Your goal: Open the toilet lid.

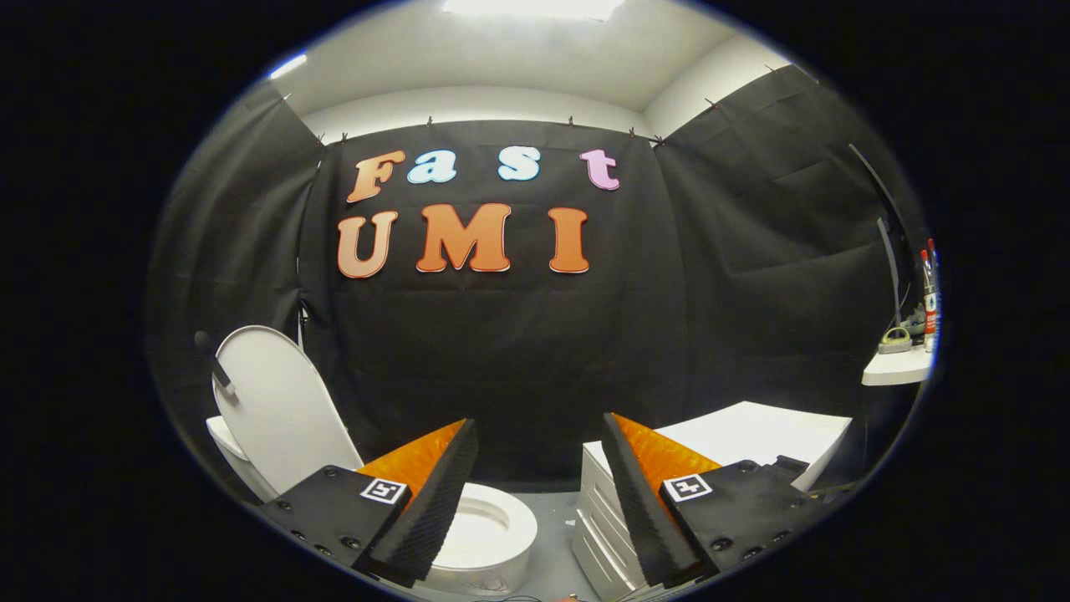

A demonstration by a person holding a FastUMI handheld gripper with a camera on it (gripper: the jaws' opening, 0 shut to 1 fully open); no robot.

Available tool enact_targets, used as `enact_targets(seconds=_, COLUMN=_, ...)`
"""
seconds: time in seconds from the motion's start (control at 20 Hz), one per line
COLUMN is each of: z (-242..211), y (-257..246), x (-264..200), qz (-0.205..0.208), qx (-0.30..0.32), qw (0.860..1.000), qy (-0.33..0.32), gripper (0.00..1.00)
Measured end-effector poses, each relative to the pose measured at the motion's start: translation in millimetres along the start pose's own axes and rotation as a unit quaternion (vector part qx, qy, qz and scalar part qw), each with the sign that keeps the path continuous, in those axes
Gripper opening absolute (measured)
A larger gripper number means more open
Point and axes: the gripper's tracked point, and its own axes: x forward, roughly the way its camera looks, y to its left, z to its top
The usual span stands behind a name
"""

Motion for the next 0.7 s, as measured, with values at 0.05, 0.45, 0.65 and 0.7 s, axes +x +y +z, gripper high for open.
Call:
enact_targets(seconds=0.05, z=1, y=1, x=1, qz=0.000, qx=-0.002, qw=1.000, qy=-0.001, gripper=0.96)
enact_targets(seconds=0.45, z=1, y=11, x=32, qz=0.018, qx=0.014, qw=1.000, qy=-0.001, gripper=0.96)
enact_targets(seconds=0.65, z=13, y=4, x=49, qz=0.025, qx=0.023, qw=0.999, qy=-0.002, gripper=0.96)
enact_targets(seconds=0.7, z=17, y=2, x=52, qz=0.027, qx=0.027, qw=0.999, qy=-0.004, gripper=0.96)
